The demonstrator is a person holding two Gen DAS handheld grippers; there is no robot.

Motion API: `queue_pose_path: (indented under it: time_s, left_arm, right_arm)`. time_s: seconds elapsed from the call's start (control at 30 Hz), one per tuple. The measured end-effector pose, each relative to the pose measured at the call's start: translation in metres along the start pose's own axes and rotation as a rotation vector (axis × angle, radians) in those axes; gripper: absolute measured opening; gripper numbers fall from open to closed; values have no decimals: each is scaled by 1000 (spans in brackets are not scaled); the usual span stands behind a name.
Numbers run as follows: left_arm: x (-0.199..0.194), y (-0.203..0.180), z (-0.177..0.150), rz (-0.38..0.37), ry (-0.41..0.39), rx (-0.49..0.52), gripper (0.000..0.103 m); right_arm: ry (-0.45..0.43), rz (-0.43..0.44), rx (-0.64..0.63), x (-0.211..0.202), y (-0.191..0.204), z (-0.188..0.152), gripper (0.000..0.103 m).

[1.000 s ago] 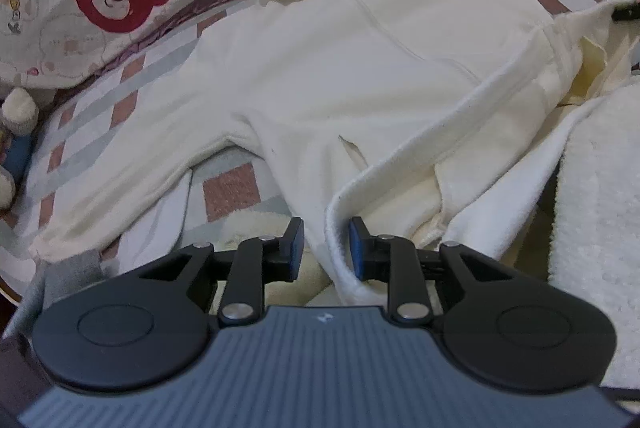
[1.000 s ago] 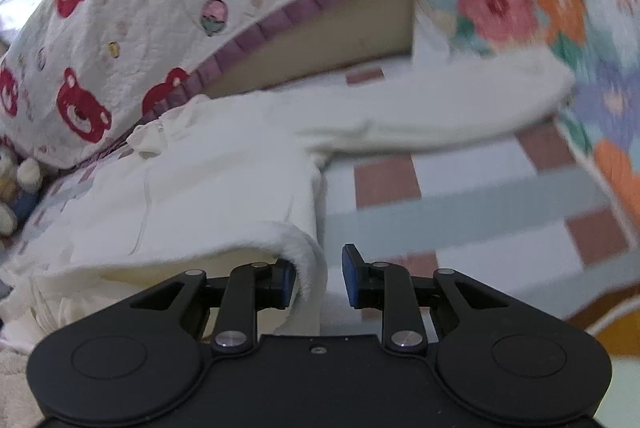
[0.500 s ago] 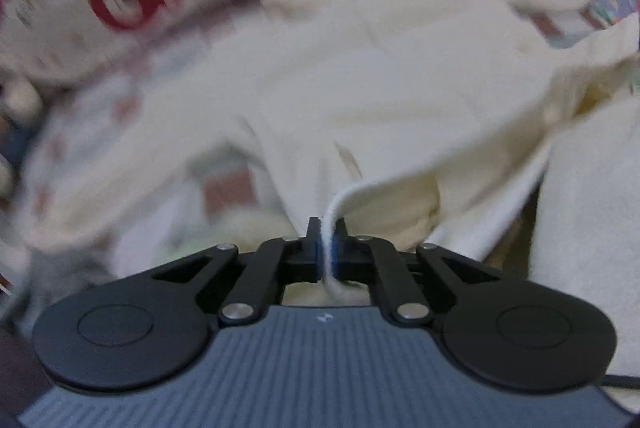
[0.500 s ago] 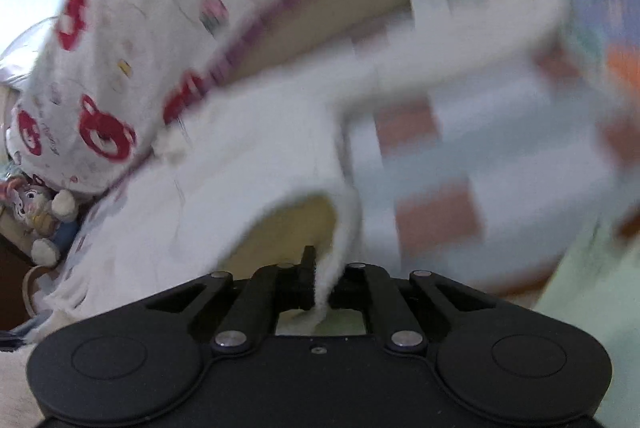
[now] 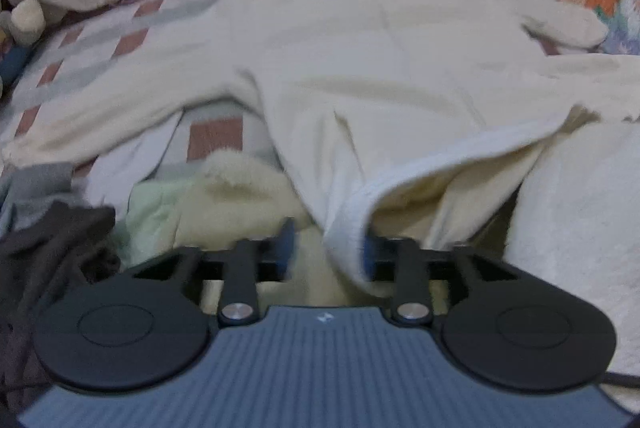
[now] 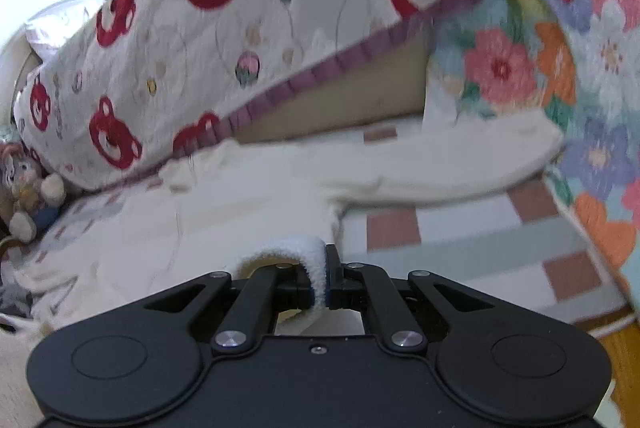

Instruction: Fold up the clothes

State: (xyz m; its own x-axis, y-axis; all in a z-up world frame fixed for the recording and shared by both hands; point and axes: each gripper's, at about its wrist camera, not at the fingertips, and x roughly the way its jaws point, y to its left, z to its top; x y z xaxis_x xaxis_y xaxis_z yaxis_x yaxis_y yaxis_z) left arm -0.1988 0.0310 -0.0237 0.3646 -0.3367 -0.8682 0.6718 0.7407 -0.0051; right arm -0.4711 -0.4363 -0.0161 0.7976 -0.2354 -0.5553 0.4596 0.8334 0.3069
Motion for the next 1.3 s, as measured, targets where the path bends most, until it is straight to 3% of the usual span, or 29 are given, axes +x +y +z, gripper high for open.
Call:
queue_pose_path:
  time_s: [0.03,0.2,0.27,0.3,0.33,0.37,0.5,0.6,0.73,0.83,0.97,1.07,1.17,1.23,1.3]
  left_arm:
    - [3,-1,0,5,12,4,54]
    - [16,-7,0,-35,87,13,62]
    - [19,-10,-1,-50,98,24,58]
    - [19,-12,-2,-48,88,37,45]
    - [17,-15,-3,-36,68,63,14]
    - [15,-20,-4,-29,44,98,6]
    - [-14,-25,2,43,-99,167,6]
    - [-47,-9,19,79,-210,114,6]
    - [-96,15,25,101,-343,9,5]
    - [-97,24,6,78,-320,-55,5]
    - [-70,32,-23,54,-216,-115,5]
    - [-48,31,-36,54,-145,-119,5]
    - [-45,28,-33,64,-144,-107,5]
    - [-50,33,-24,54,-170,-117,5]
    - [-52,41,-14,34,-188,-146,5]
  right_arm:
    - [9,-7,-6,2,0,-3,6]
    - [25,-7,-1,6,-2,-10,7]
    - [30,-2,10,8,-4,-10,8]
    - [34,-1,12,9,-4,-11,8]
    - [38,0,14,10,-4,-12,8]
    - [41,1,13,12,-4,-13,8]
    - [24,-3,-24,13,0,-8,7]
    - [-11,-8,-59,6,3,9,6]
    - [-102,90,-22,-29,3,40,5]
    - [-112,135,5,-47,-1,37,5]
    - [78,71,37,-28,-14,-8,5]
    - [174,59,76,-10,-20,-38,5]
    - [178,45,48,-3,-12,-41,5]
    - [135,48,6,-6,-5,-28,5]
    - [62,105,29,-13,-4,-7,5]
